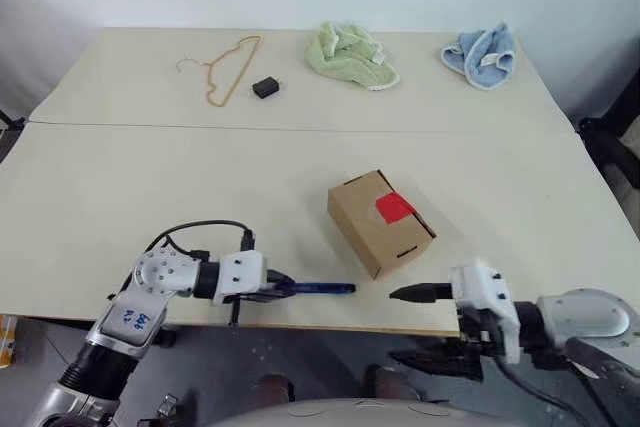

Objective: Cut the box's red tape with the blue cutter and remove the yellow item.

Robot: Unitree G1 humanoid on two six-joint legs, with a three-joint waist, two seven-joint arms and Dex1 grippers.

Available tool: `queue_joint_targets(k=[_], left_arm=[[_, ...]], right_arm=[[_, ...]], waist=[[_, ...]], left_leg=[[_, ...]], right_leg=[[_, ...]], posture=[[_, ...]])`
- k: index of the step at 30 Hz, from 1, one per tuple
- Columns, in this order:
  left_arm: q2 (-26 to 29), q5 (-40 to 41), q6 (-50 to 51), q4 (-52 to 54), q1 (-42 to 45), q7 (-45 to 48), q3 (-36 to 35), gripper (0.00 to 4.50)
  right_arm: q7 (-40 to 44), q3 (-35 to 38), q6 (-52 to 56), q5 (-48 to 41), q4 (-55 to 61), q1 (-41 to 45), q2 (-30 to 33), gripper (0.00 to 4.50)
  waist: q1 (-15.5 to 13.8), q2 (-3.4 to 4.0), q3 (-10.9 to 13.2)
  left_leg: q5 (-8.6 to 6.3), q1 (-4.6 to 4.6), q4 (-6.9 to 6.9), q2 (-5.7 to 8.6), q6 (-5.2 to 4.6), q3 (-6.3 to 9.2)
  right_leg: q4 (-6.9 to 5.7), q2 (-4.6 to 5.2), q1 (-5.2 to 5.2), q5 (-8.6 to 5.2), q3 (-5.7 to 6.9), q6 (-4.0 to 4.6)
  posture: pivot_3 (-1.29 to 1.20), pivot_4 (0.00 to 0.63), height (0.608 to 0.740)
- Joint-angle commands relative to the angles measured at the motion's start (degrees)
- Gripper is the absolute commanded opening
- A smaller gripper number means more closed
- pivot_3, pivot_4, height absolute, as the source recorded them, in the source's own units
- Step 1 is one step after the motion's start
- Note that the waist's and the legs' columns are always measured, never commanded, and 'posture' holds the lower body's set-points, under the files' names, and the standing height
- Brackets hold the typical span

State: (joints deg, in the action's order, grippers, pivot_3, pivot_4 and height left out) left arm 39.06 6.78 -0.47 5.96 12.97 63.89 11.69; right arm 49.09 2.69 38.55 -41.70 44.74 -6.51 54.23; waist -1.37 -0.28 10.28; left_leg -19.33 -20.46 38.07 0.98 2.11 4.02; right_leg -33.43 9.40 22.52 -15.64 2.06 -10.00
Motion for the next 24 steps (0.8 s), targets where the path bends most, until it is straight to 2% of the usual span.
queue_joint_targets(k=[1,8,14,24], left_arm=[[0.4,-2.2,0.8,1.2,-0.2,0.2,2.6,0.44],[0.0,-2.9,4.1,4.0,0.1,0.2,5.2,0.44],[0.0,-3.0,6.5,5.5,0.6,0.1,6.1,0.44],[0.5,-3.3,6.6,4.3,2.4,0.2,5.7,0.44]], right_arm=[[-4.7,-3.3,2.2,2.3,2.1,1.7,-1.9,2.50],[-7.5,-10.6,3.0,8.3,-1.2,7.6,-5.1,0.02],[-8.2,-16.7,3.6,12.8,-6.6,14.0,-9.2,0.02],[-7.6,-21.0,3.3,17.9,-11.3,16.4,-12.4,0.02]], waist=[[-0.1,0.00,0.0],[-0.1,0.00,0.0],[-0.1,0.00,0.0],[-0.1,0.01,0.0]], left_leg=[[0.00,-0.01,0.00,0.00,0.00,0.01],[-0.03,-0.04,0.00,0.03,-0.06,0.03],[-0.05,-0.04,-0.01,0.03,-0.09,0.03],[-0.08,-0.06,-0.01,0.06,-0.14,0.03]], right_leg=[[0.00,0.00,0.00,0.00,0.00,0.00],[0.00,0.00,-0.02,0.00,0.00,0.00],[0.00,0.00,-0.01,0.00,0.00,0.00],[-0.01,0.00,0.00,0.00,0.00,0.00]], posture=[[0.00,0.150,0.740],[0.00,0.150,0.740],[0.00,0.150,0.740],[0.00,0.150,0.740]])
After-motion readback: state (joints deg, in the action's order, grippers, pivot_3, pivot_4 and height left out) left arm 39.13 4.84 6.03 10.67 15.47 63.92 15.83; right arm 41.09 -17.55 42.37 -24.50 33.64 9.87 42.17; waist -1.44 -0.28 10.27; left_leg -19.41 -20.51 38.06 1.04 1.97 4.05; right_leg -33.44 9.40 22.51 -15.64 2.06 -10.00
